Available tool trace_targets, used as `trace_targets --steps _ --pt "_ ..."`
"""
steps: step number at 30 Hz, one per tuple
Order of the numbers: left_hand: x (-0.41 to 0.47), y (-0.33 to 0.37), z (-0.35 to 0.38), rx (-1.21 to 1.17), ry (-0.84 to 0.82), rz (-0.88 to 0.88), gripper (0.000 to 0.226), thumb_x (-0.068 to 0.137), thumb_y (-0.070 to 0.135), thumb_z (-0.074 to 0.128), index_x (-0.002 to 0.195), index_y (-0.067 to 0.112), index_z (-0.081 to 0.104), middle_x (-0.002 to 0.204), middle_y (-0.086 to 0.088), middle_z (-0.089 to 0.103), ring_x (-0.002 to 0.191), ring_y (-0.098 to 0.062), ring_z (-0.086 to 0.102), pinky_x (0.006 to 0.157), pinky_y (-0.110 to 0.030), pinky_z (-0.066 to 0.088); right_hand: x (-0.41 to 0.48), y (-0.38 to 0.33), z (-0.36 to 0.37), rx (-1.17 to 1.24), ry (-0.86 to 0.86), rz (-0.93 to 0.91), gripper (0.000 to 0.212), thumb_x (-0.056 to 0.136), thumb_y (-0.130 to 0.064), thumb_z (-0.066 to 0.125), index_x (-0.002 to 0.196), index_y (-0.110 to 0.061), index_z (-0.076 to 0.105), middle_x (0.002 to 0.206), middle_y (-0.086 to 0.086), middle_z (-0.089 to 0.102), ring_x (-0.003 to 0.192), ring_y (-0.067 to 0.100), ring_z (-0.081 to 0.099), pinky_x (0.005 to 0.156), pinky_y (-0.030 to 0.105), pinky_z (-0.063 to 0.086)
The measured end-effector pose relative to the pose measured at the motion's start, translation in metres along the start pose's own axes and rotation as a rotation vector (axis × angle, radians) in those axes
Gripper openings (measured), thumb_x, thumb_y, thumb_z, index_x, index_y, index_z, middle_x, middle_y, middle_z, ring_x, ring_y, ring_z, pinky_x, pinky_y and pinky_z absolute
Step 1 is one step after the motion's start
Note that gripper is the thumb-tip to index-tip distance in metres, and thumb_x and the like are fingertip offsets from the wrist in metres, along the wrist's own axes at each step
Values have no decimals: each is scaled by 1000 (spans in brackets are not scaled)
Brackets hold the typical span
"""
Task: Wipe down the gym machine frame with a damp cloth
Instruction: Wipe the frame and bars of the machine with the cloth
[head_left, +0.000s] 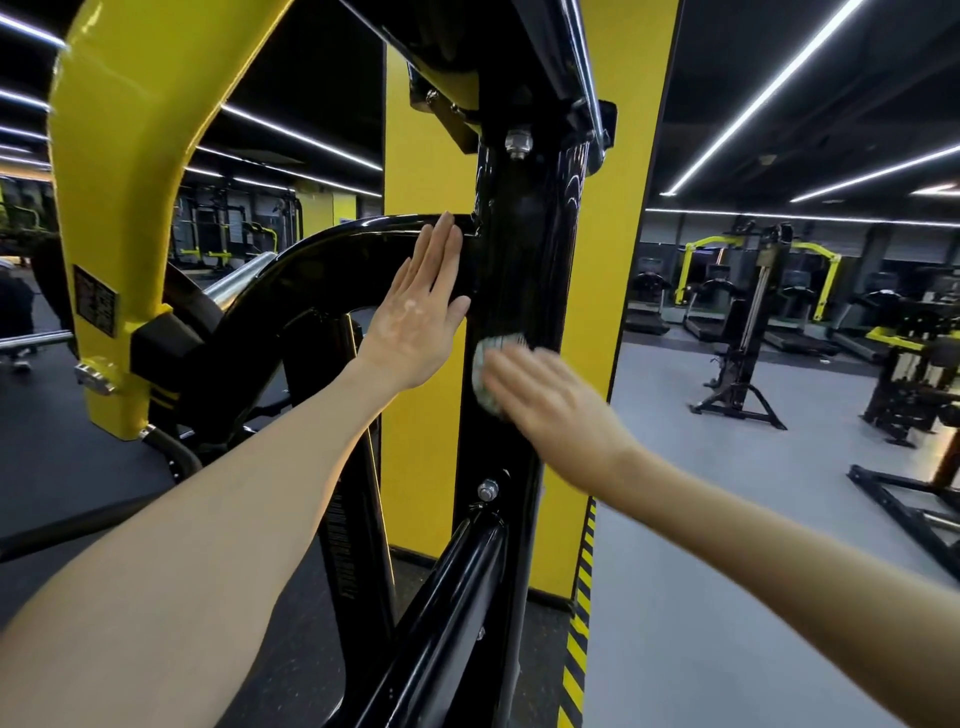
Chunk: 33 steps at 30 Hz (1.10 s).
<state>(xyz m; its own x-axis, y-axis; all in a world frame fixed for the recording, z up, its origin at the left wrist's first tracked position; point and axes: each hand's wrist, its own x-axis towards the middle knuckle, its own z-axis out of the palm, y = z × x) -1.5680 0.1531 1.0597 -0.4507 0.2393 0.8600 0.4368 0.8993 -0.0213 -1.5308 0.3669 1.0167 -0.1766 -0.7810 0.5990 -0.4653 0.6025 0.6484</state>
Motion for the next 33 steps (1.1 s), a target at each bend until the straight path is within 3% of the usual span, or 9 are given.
trace_targets --steps 3,10,15,19,22,26,28,31,33 --pt "0 -1 0 19 -6 6 69 105 30 33 156 10 -9 161 1 -19 149 -12 -16 121 -27 0 -38 -29 17 1 -102 -65 51 80 -7 58 131 -3 61 138 17 56 128 33 54 103 44 46" --pt "-1 3 -2 54 -7 -2 69 104 32 29 154 10 -12 162 -1 -17 151 -15 -14 122 -31 4 -43 -30 18 8 -100 -95 53 91 -7 27 132 -7 61 138 12 58 128 27 55 104 41 45" --pt "0 5 -6 114 -27 -40 70 104 31 33 155 12 -10 165 -5 -10 152 -16 -9 122 -28 4 -32 -17 11 113 -32 -103 44 89 -6 40 126 -4 63 131 13 61 123 28 56 102 37 47" --pt "-1 15 -14 209 -33 -75 69 104 31 38 157 9 -1 166 -6 -4 152 -13 -6 121 -27 7 -23 -9 -5 656 66 124 41 79 13 61 118 -3 62 121 9 61 112 23 54 103 27 43" --pt "-1 32 -26 168 -35 -143 65 105 27 39 157 9 4 165 1 -6 147 -4 -7 121 -25 6 -21 -2 -29 1191 136 557 35 89 8 58 119 -7 68 116 -5 67 106 1 59 89 8 42" --pt "2 71 -37 97 -4 -224 56 105 17 41 155 4 20 164 -6 17 150 -10 13 124 -32 15 -33 26 -45 2054 -40 869 25 97 -3 56 119 -7 66 91 1 74 74 7 69 60 16 51" --pt "0 93 -38 107 21 -206 52 103 10 44 153 3 30 158 -10 33 144 -14 33 119 -31 26 -44 46 -48 2385 -137 887 26 97 -6 54 121 -4 62 106 10 74 90 15 72 71 23 57" --pt "-4 131 -41 139 51 -251 44 101 9 47 145 9 47 95 -1 71 82 -7 64 79 -22 49 -63 77 -42 2698 -241 898 32 89 -9 59 121 -3 62 116 13 71 104 22 69 90 34 57" --pt "-3 154 -41 198 46 -253 39 100 11 47 138 11 55 66 13 56 61 -6 57 63 -21 45 -73 96 -36 2816 -293 885 36 85 -6 60 120 -1 63 119 16 69 109 26 67 96 39 53"
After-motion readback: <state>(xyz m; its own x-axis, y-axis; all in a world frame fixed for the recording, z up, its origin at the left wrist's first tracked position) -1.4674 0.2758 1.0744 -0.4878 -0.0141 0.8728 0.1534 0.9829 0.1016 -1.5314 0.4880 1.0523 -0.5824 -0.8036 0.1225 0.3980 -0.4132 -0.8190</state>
